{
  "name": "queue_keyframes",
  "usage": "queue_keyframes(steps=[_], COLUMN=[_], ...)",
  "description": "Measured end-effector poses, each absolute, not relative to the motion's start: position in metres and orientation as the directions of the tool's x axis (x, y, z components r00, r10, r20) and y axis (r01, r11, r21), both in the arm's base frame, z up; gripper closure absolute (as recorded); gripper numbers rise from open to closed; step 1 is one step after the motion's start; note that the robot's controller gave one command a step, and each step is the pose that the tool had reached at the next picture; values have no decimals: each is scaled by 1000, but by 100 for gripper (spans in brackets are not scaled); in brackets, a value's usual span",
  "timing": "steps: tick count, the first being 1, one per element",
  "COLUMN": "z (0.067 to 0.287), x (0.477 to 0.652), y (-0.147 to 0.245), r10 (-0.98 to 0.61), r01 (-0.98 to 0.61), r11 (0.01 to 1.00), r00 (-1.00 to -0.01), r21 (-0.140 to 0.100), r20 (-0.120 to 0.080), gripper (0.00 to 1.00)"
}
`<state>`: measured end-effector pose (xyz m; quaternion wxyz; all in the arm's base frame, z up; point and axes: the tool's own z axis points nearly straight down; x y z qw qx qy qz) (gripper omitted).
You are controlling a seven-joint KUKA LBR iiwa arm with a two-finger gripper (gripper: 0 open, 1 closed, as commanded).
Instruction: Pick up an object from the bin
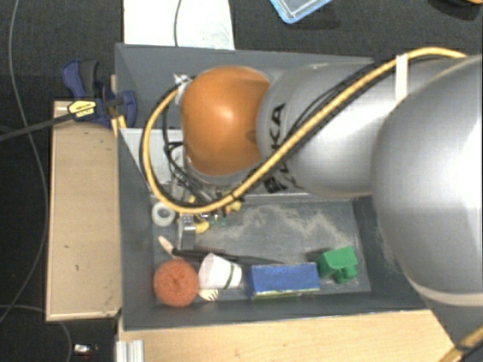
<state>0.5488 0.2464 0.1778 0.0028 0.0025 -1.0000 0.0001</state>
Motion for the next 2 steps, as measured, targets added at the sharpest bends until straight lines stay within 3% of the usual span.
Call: queue_keyframes(steps=[1, 2], z=[183, 141], x=[551, 539], y=[245, 191], r10=[1, 102], r01=[1, 102], r11=[1000, 995], r00=[-1000, -995], r21=[2, 3], r20=[-2, -3], gripper=[0, 0])
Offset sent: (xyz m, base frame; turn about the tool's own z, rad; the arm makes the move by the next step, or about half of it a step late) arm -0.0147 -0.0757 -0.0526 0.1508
